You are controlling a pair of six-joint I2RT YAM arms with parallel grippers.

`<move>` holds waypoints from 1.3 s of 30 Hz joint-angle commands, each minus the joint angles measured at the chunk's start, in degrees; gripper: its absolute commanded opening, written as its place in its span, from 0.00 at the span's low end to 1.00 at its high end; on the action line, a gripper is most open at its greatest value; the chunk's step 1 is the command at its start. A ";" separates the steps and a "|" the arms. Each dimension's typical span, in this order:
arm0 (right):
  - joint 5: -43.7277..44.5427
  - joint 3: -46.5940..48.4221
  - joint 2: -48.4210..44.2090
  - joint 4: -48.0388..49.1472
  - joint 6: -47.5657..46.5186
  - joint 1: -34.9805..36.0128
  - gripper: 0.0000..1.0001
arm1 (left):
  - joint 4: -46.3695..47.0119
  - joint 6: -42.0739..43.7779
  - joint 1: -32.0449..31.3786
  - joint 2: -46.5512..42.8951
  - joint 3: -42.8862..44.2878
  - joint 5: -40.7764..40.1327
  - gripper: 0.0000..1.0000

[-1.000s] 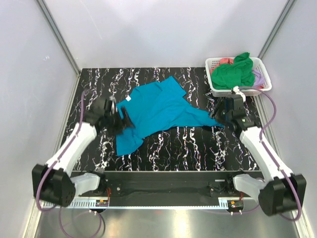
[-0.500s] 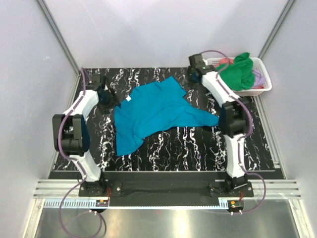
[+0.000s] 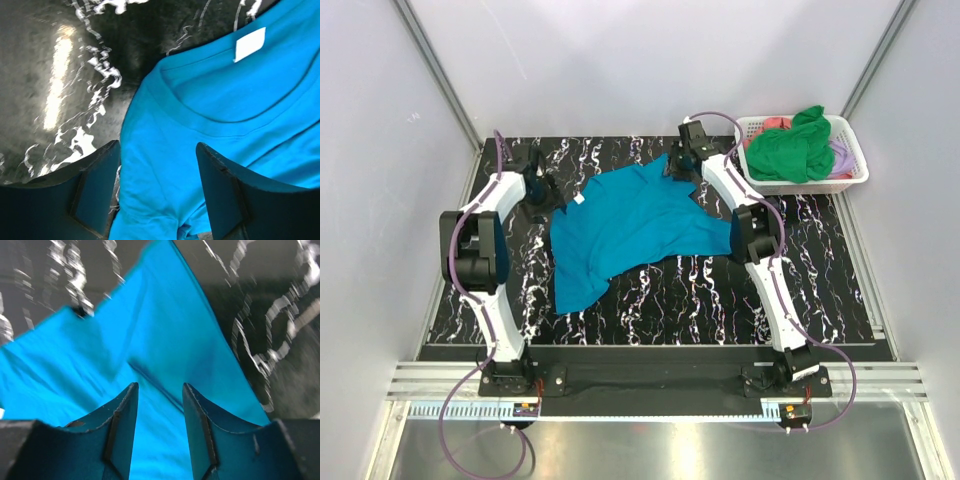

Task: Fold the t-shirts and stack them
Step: Flatten the tshirt out

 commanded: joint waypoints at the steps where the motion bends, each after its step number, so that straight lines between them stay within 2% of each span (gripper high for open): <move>1: -3.02 0.17 -0.07 10.74 -0.97 0.95 0.48 | 7.29 1.51 0.29 -2.28 -1.05 7.10 0.66; 2: -3.37 -0.18 0.28 12.76 -0.54 1.13 0.48 | 12.53 1.43 0.29 -2.73 -2.11 12.17 0.66; 4: -3.81 0.33 1.77 13.22 -0.27 1.04 0.49 | 15.21 0.99 -0.23 -2.57 -2.83 14.07 0.65; 10: -6.89 1.22 4.06 13.04 -0.53 0.95 0.49 | 11.80 0.37 -0.50 1.04 0.24 9.94 0.64; 16: -5.31 -1.14 2.75 10.32 0.34 1.04 0.45 | 10.92 0.29 -0.50 0.43 1.21 8.71 0.64; 18: -5.83 -5.00 1.08 11.80 0.61 1.04 0.42 | 10.74 0.37 -0.50 0.43 1.30 8.62 0.64; 22: -6.36 -7.13 -0.42 14.18 -0.88 1.13 0.24 | 9.08 0.99 -0.41 1.39 2.27 6.52 0.65; 23: -6.54 -6.78 -0.33 14.36 -1.23 1.04 0.23 | 8.29 1.25 -0.41 1.83 2.62 4.60 0.66; 26: -7.33 -5.64 -0.42 14.80 -2.55 0.95 0.29 | 3.63 1.60 0.11 5.16 5.60 0.64 0.66; 29: -8.90 -5.64 -1.12 15.76 -3.17 0.69 0.35 | 2.74 1.34 0.73 6.75 4.82 -0.43 0.60; 34: -12.25 -6.34 -1.65 16.47 -3.26 0.69 0.35 | 2.13 0.55 0.82 6.32 1.66 -0.52 0.47; 39: -12.69 -8.18 -2.97 16.73 -4.05 0.69 0.36 | 0.55 0.02 0.91 4.30 -0.89 -2.63 0.45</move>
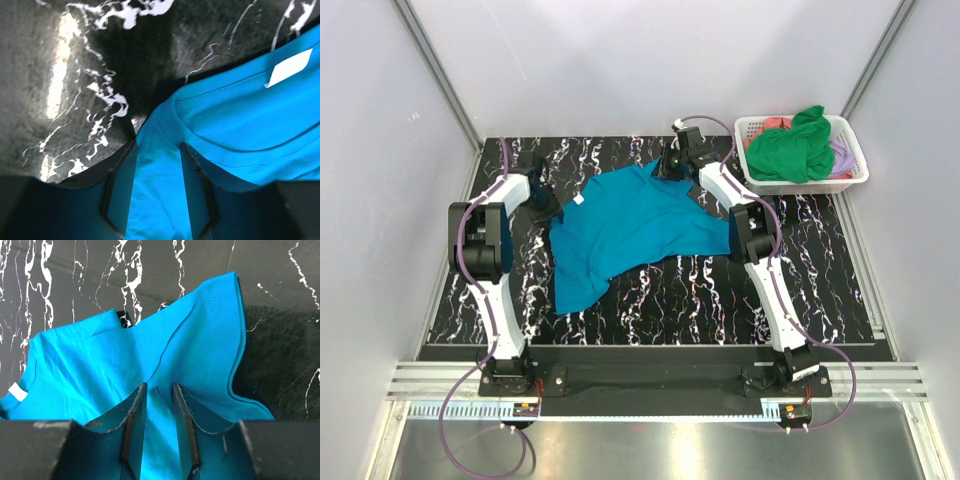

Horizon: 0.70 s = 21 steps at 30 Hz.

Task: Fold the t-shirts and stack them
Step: Flatten the tshirt out

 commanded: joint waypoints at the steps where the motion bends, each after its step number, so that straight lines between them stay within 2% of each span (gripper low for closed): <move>1: -1.57 -1.30 -4.02 -1.01 -2.10 0.38 0.36 | -1.64 -0.26 0.14 -2.83 -2.14 -2.65 0.45; 6: -1.13 -1.83 -4.72 -1.54 -2.63 0.38 0.35 | -0.59 -0.44 0.14 -3.80 -4.51 -2.48 0.45; 9: -0.07 -2.53 -5.42 -1.19 -2.98 0.30 0.19 | -0.94 -0.35 0.14 -4.15 -5.04 -2.91 0.44; 11: -0.07 -2.45 -5.95 -0.76 -3.16 0.38 0.00 | -1.73 -0.44 0.14 -4.68 -5.48 -3.27 0.43; 16: -0.25 -0.16 -8.41 -0.58 -2.63 0.38 0.00 | -3.66 -2.10 2.07 -7.84 -8.20 -6.87 0.43; 21: -1.39 -3.22 -14.90 -0.31 -2.19 0.47 0.00 | -4.72 -5.27 3.92 -11.35 -14.18 -5.20 0.43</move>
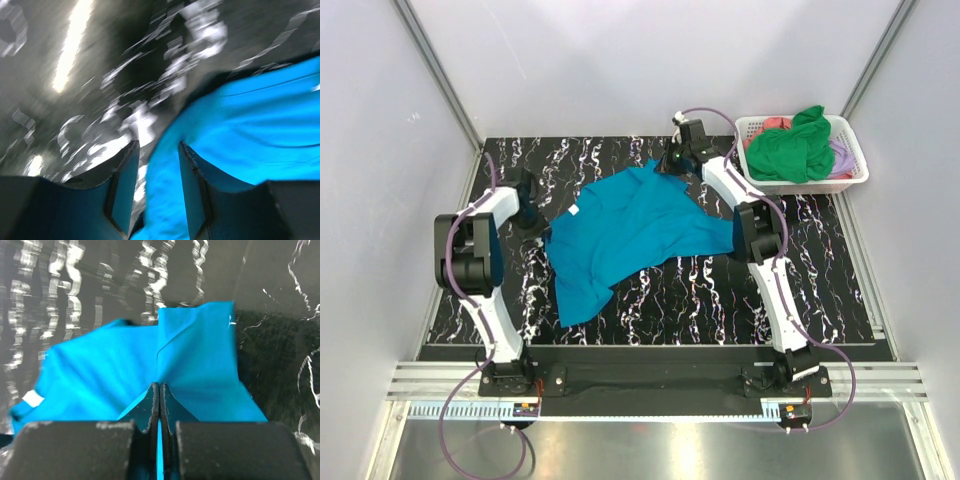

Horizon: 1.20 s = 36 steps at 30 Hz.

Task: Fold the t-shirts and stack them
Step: Flatten the tshirt out

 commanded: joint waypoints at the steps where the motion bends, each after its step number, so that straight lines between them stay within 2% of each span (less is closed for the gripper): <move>1: -1.32 -1.88 -11.39 1.41 -0.25 0.38 0.00 | -2.25 -2.61 1.34 -3.88 -3.97 -1.31 0.43; 6: -2.91 -10.21 -17.46 1.59 -0.68 0.38 0.01 | -1.54 -3.93 1.52 -7.92 -8.89 -0.70 0.43; 11: -6.42 -11.91 -17.03 0.10 -0.42 0.56 0.01 | -1.63 -2.96 1.52 -11.35 -10.75 -1.13 0.44; 17: -7.57 -11.65 -15.01 -0.08 -0.07 0.56 0.16 | -1.98 -0.77 1.43 -14.43 -7.68 -0.35 0.47; 18: -7.74 -11.38 -14.14 -0.34 -0.59 0.65 0.15 | -0.94 -0.33 1.52 -14.61 -6.89 0.09 0.49; 21: -8.97 -10.68 -12.56 -0.78 -1.47 0.65 0.00 | 4.23 3.09 1.52 -14.17 -3.03 6.84 0.55; 24: -13.61 -11.29 -11.24 0.18 -1.48 0.82 0.00 | 9.86 8.01 1.26 -9.88 3.29 14.76 0.59; 26: -17.75 -11.73 -10.62 -0.60 -1.74 1.43 0.00 | 9.36 11.08 0.47 -6.19 11.17 13.55 0.60; 30: -17.68 -17.08 -12.71 -3.51 -5.42 3.02 0.00 | 7.25 14.96 -2.08 6.54 22.08 13.19 0.61; 32: -16.80 -23.20 -14.56 -1.85 -5.52 3.19 0.00 | 6.81 15.76 -4.00 10.34 25.10 12.31 0.63; 36: -15.74 -29.39 -19.75 0.09 -5.44 3.11 0.00 | 7.42 17.25 -6.56 16.06 29.41 14.60 0.64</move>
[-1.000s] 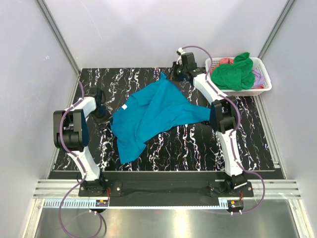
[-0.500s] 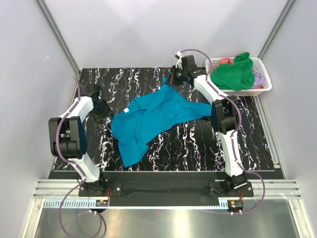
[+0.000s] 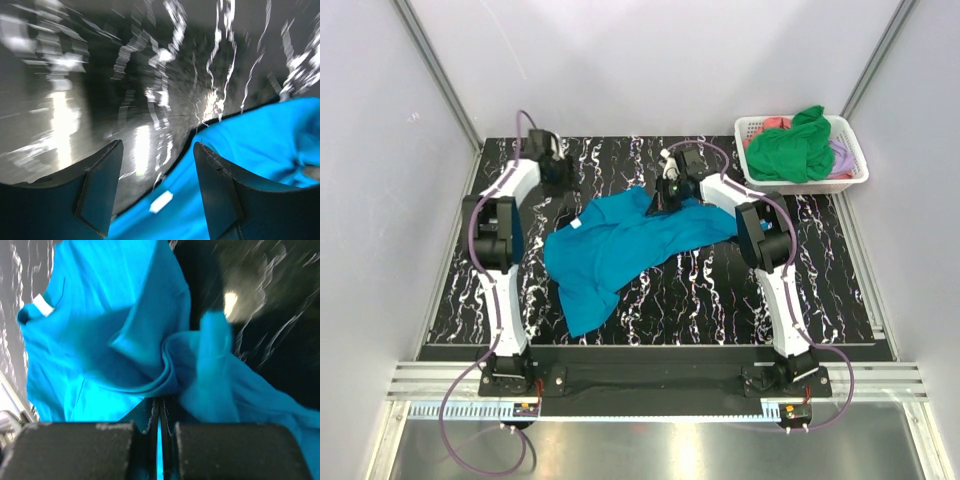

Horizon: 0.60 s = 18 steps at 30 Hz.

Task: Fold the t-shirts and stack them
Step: Flatten the tshirt out

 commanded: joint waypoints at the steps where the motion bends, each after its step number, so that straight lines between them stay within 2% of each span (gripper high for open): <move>1: -0.96 -3.38 -7.27 0.95 -1.35 0.40 0.00 | 0.40 3.72 -2.63 3.01 3.05 3.58 0.65; 6: -1.76 -7.60 -10.09 2.62 0.15 0.57 0.00 | 4.54 4.43 -4.31 4.95 4.02 3.85 0.68; 10: -1.50 -8.84 -11.06 2.09 -0.20 0.57 0.00 | 3.67 4.43 -4.83 6.53 4.29 6.93 0.68; 12: -1.15 -8.75 -11.14 1.74 -0.38 0.49 0.00 | 1.92 5.57 -5.71 5.92 2.54 4.22 0.67; 15: 0.52 -7.88 -10.88 1.21 -0.20 0.48 0.06 | 2.34 5.14 -6.15 4.08 -2.02 3.59 0.67; 18: 2.28 -5.94 -10.44 0.51 -0.55 0.48 0.17 | 3.40 4.52 -6.85 3.72 -3.97 4.20 0.64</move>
